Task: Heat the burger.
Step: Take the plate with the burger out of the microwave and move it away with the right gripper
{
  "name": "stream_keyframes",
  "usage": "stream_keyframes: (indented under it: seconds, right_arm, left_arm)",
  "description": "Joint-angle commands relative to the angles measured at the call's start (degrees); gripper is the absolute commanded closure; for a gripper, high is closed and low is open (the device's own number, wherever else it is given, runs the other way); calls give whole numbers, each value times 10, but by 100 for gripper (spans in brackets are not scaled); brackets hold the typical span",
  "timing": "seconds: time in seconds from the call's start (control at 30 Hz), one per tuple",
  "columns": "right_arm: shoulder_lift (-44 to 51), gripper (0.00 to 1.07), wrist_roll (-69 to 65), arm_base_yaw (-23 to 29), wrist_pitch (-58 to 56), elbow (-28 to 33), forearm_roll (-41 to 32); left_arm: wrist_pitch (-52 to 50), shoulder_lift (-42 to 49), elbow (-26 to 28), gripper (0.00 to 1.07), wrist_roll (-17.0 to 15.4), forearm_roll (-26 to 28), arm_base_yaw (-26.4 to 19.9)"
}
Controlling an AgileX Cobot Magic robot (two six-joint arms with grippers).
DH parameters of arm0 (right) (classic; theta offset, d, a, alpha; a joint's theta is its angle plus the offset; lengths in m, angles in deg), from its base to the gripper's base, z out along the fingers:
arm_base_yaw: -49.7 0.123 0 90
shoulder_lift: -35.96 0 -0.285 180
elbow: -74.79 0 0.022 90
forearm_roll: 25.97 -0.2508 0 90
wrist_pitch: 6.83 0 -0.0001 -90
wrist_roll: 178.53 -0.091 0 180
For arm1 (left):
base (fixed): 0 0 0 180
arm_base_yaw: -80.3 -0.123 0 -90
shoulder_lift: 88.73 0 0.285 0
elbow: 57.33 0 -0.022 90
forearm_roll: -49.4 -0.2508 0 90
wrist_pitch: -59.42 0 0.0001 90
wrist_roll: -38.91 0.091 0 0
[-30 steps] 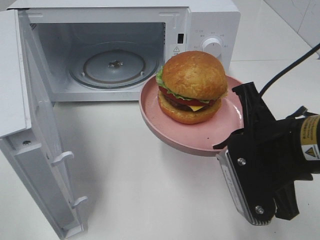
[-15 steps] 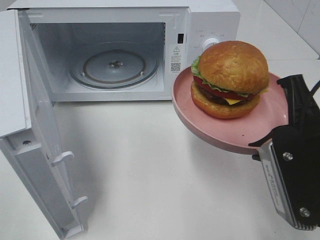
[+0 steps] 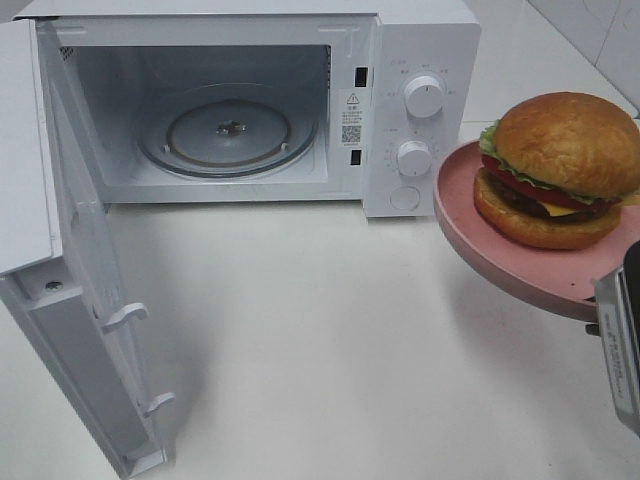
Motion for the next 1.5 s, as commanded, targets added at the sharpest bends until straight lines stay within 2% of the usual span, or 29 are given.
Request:
stream_keyframes:
  seconds: [0.03,0.27,0.63,0.93,1.23,1.5]
  right_arm:
    - [9,107,-37,-1,-2,-5,36]
    - [9,107,-169,-1,-47,-5,116]
    - [7,107,-249,-1,-83,-5,143]
    - [-65,107,-445,-1,-131,-5,227]
    - [-144,107,-572,-1,-152,-7,244]
    - [-219,107,-705,-1,-178,-46,253]
  left_arm:
    - [1,10,-2,16,-5,2,-2]
    - [1,10,-2,16,-5,2,-2]
    - [1,10,-2,16,-5,2,-2]
    - [1,10,-2,16,-5,2,-2]
    - [1,10,-2,16,-5,2,-2]
    - [1,10,-2,16,-5,2,-2]
